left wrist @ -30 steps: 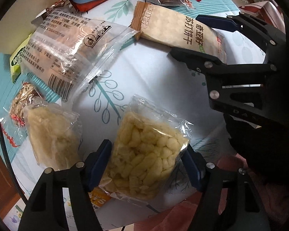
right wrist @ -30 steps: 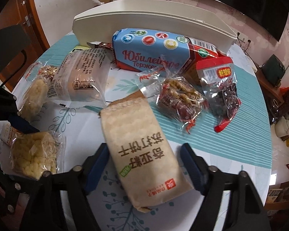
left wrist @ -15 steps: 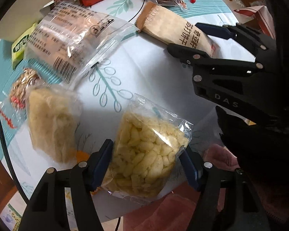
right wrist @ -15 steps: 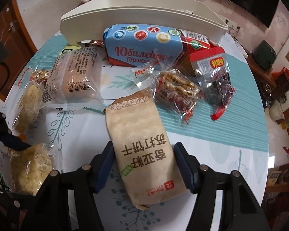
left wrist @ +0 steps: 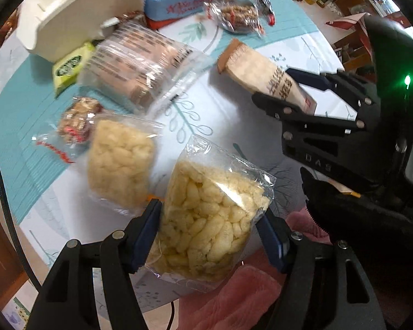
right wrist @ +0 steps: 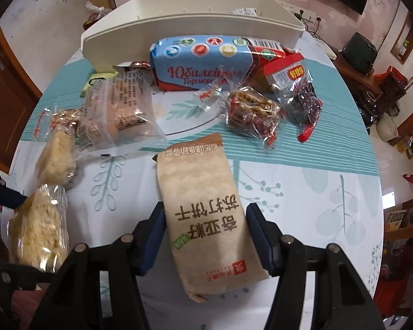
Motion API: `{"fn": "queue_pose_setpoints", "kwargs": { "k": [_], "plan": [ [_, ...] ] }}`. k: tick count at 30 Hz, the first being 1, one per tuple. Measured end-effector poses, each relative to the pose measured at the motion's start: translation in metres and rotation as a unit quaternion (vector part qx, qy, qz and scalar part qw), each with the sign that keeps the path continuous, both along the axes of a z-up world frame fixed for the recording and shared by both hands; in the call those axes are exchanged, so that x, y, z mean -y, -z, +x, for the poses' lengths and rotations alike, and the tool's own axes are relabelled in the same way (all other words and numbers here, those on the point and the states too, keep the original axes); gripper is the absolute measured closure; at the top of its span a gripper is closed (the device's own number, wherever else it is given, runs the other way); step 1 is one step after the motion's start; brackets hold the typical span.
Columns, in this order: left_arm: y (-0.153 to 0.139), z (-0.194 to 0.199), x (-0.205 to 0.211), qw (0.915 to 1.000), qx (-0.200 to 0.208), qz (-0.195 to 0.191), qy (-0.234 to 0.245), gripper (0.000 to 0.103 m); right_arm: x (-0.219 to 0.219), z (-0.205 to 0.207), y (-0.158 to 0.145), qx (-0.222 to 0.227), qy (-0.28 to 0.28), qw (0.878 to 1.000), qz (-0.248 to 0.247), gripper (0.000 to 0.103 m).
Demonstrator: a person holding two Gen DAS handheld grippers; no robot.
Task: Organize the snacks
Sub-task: 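Lift both held snacks and carry them over the white box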
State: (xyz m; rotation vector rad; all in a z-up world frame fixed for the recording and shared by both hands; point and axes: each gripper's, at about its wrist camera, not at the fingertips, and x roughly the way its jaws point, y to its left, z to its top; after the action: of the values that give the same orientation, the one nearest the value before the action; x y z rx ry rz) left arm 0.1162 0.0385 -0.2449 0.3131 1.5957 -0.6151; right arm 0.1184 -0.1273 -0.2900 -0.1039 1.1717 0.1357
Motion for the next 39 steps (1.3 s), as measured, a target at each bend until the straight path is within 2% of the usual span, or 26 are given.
{"fn": "queue_pose_setpoints", "kwargs": {
  "k": [4, 12, 17, 20, 29, 39],
  "plan": [
    [-0.024, 0.005, -0.011, 0.9998, 0.018, -0.006, -0.008, 0.037, -0.005, -0.004, -0.008, -0.002, 0.003, 1.0, 0.011, 0.044],
    [-0.077, 0.027, -0.029, 0.9974, 0.059, -0.026, -0.031, 0.037, -0.017, -0.012, -0.036, 0.005, -0.027, 0.999, 0.025, 0.044],
    [-0.098, 0.038, -0.028, 0.9946, 0.081, -0.031, -0.058, 0.037, -0.02, -0.007, -0.058, 0.016, -0.043, 0.999, 0.027, 0.044],
    [-0.103, 0.047, -0.019, 0.9921, 0.099, -0.032, -0.071, 0.037, -0.021, -0.002, -0.072, 0.028, -0.053, 0.998, 0.036, 0.044],
    [-0.139, 0.08, -0.019, 0.9815, 0.144, -0.03, -0.123, 0.037, -0.025, 0.028, -0.114, 0.065, -0.098, 0.992, 0.051, 0.044],
    [-0.158, 0.12, -0.017, 0.969, 0.169, -0.037, -0.176, 0.037, -0.021, 0.068, -0.149, 0.108, -0.138, 0.983, 0.063, 0.044]
  ]
}}
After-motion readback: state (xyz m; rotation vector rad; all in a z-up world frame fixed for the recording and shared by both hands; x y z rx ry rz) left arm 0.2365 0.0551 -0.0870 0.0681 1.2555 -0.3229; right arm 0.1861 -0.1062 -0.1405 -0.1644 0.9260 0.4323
